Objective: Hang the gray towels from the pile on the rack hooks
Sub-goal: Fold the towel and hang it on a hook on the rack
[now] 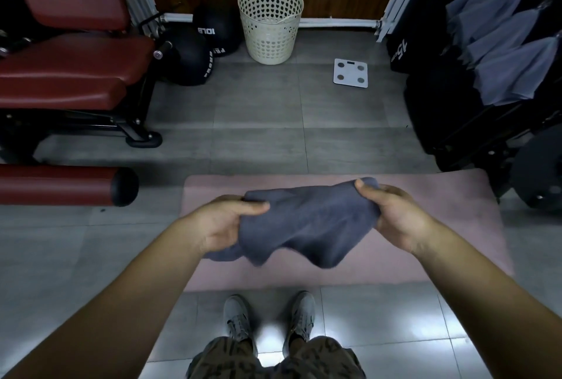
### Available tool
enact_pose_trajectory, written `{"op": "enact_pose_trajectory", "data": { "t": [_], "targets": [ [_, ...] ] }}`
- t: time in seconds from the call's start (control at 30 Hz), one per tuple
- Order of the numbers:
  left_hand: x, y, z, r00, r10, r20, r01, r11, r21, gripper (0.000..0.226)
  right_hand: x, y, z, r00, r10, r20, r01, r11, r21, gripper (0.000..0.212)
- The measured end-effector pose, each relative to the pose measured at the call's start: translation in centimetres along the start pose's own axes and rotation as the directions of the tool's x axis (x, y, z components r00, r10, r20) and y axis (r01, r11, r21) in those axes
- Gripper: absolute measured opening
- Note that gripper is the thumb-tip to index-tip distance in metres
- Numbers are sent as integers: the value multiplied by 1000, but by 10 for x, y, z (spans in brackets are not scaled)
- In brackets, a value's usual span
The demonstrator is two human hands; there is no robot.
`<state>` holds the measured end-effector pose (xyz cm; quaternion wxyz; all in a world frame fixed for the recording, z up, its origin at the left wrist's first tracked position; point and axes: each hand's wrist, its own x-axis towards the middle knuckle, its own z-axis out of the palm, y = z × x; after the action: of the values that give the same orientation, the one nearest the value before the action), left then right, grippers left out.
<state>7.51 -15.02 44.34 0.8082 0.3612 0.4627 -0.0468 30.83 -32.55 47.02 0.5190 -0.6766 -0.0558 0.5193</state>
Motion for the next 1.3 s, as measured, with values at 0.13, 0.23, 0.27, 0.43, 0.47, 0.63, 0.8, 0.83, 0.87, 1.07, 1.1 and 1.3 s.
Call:
{"op": "enact_pose_trajectory", "data": {
  "t": [0.13,0.23,0.27,0.43,0.47,0.63,0.8,0.83,0.87,1.07,1.1,1.3],
  "targets": [
    [23,-5,-2,943,163,-291,-46,928,369,26,8,11,1,971,-33,-236,-33,963,-268,18],
    [27,1,7,862,341,-374,-76,818,570,47,11,21,4,931,-167,-326,75,958,-276,32],
    [25,4,10,852,388,-352,-113,791,601,52,10,24,3,939,-181,-291,117,967,-225,43],
    [19,15,7,884,465,-58,-282,626,727,31,7,25,-7,991,-132,29,134,930,-341,59],
    [18,15,4,894,448,-13,-290,601,744,41,6,24,-7,990,-139,39,141,875,-463,61],
    [21,11,0,860,506,60,-332,467,819,52,5,24,-5,961,-276,37,182,523,-833,49],
    [18,23,-3,781,612,124,-307,204,930,50,7,21,-11,948,-314,49,190,437,-879,10],
    [18,27,-3,794,597,114,-294,213,932,57,8,20,-13,949,-313,47,191,448,-874,7],
    [19,31,-2,804,585,108,-289,225,931,60,9,19,-16,948,-314,47,204,489,-848,7],
    [42,52,20,795,595,117,-434,423,795,57,7,10,-32,928,-348,-132,258,857,-447,14],
    [47,56,28,807,583,94,-437,483,758,55,7,9,-38,926,-347,-153,269,885,-381,16],
    [81,82,93,853,507,122,-441,576,688,66,14,-11,-98,901,-370,-225,318,918,-235,30]
  ]
}}
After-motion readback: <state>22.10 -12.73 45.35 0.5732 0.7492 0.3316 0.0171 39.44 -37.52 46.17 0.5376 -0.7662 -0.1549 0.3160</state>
